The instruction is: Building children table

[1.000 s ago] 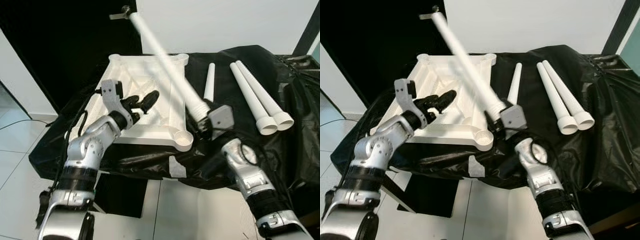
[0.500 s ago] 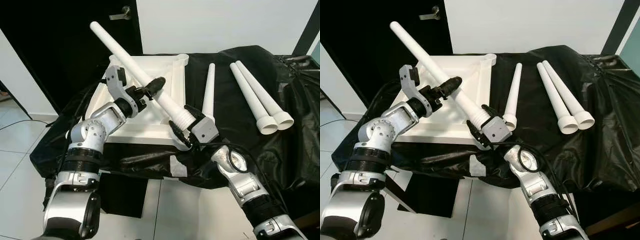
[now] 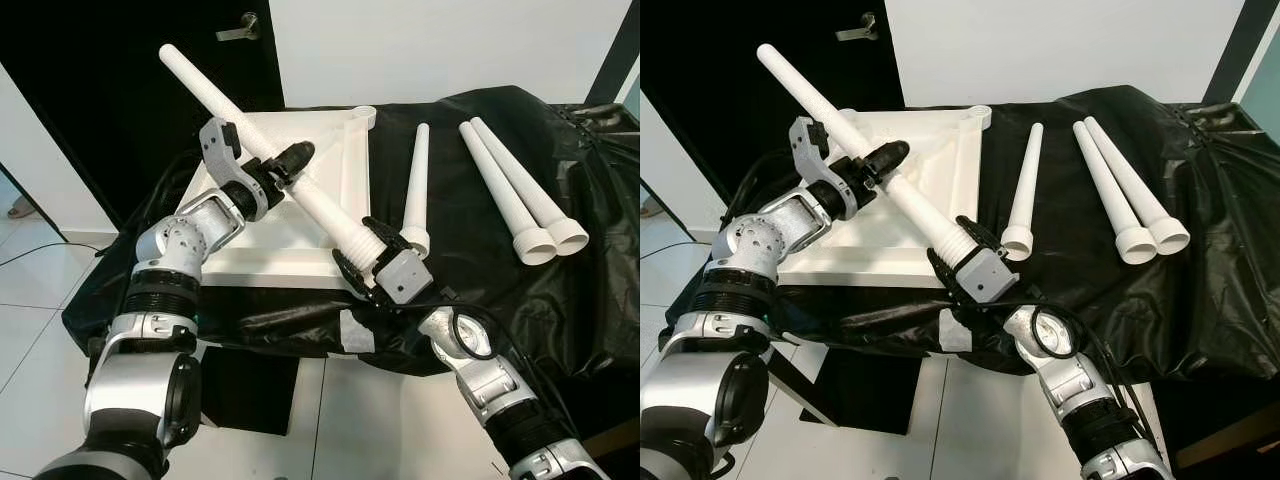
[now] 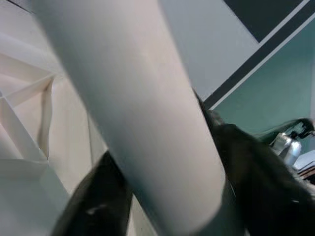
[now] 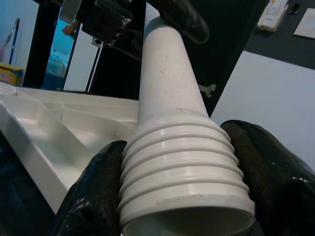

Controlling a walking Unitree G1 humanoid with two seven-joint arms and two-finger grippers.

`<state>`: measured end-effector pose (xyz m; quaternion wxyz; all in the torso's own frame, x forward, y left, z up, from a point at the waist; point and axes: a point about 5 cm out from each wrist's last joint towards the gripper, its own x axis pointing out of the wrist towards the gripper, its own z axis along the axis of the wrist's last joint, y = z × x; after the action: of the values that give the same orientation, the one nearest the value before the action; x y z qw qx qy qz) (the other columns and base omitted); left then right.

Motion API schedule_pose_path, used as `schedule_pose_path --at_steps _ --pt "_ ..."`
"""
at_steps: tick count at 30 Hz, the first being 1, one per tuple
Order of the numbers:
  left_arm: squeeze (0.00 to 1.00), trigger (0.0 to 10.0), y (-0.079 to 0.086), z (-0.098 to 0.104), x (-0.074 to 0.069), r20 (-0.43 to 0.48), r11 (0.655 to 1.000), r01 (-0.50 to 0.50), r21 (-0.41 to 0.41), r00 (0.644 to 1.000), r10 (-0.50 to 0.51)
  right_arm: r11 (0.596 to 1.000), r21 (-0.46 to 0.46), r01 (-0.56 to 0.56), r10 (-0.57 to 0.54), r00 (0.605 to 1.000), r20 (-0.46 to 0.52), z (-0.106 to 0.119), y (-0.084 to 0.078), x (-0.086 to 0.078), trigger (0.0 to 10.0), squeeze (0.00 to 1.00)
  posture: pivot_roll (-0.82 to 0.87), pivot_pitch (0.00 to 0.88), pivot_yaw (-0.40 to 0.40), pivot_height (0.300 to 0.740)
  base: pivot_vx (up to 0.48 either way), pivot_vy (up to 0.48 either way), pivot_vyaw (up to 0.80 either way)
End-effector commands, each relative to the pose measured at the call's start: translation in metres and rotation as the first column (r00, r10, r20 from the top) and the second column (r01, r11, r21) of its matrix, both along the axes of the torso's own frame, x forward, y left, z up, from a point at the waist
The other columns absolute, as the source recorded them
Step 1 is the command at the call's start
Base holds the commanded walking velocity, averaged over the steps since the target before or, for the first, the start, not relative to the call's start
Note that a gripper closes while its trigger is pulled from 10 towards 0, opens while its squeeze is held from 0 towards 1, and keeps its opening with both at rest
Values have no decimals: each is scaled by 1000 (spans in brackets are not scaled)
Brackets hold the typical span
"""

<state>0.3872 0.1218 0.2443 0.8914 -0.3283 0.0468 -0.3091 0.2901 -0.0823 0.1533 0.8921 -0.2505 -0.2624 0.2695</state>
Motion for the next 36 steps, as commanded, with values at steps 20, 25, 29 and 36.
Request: schedule_pose_path --at_steps 20,25,29,36 --pt "0 10000 -7 31 -8 199 988 137 -77 973 -119 985 171 36 -18 995 -103 0 -1 1 10000 0 77 0 90 740 0 0 0" --pt "0 10000 -14 34 -17 291 997 77 7 954 -76 959 279 43 17 977 -210 8 3 6 10000 0 75 0 86 740 0 0 0" --pt "0 10000 -26 34 -27 364 997 29 76 930 -55 955 294 29 52 963 -265 16 6 12 10000 0 77 0 75 740 0 0 0" --pt "0 10000 -45 31 -40 478 982 -68 176 878 -25 962 273 22 71 943 -326 26 6 21 10000 0 79 0 65 740 0 0 0"
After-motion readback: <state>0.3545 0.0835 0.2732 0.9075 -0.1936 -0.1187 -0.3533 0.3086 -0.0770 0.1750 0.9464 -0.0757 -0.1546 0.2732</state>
